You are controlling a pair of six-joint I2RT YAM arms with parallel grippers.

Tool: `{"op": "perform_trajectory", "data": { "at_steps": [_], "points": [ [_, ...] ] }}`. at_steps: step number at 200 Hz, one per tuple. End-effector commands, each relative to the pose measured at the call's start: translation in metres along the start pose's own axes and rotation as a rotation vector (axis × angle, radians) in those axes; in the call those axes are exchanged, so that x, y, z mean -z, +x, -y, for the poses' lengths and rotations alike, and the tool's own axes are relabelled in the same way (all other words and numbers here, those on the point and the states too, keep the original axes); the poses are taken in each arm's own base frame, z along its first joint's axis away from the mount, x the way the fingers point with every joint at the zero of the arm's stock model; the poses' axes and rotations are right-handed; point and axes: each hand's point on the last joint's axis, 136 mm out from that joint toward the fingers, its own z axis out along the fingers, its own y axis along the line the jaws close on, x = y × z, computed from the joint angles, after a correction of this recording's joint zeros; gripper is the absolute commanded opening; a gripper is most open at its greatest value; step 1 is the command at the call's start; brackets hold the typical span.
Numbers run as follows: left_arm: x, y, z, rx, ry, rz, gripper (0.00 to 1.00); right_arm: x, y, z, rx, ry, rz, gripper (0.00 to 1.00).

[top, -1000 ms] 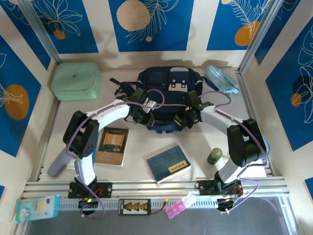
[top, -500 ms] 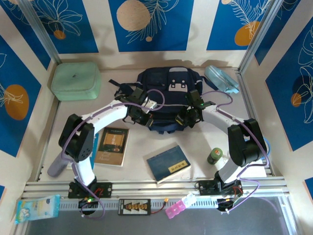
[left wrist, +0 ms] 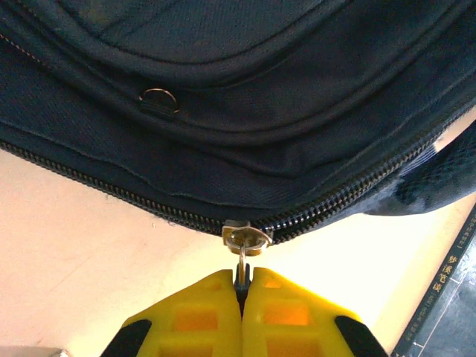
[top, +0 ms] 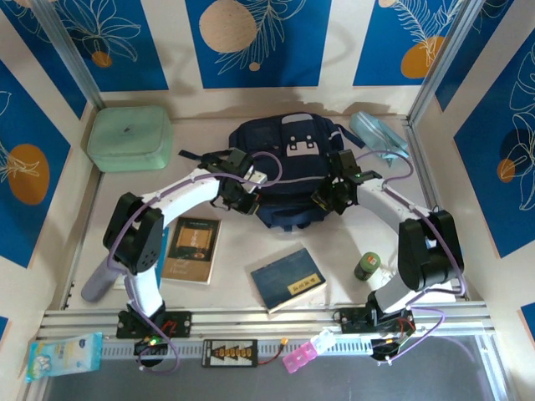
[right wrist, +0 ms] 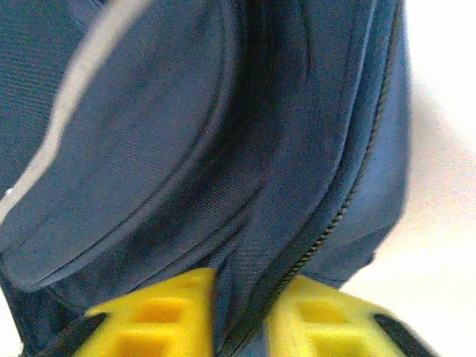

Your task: Pack books, pencil case, and school supplies into a backpack

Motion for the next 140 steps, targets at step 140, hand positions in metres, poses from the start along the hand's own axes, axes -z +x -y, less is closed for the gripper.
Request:
{"op": "perform_trajectory", "data": {
  "at_steps": [140],
  "points": [
    [-0.011, -0.051, 0.095, 0.057, 0.227, 0.093, 0.00, 0.022, 0.055, -0.004, -0.261, -0.019, -0.048, 0.78]
  ]
}}
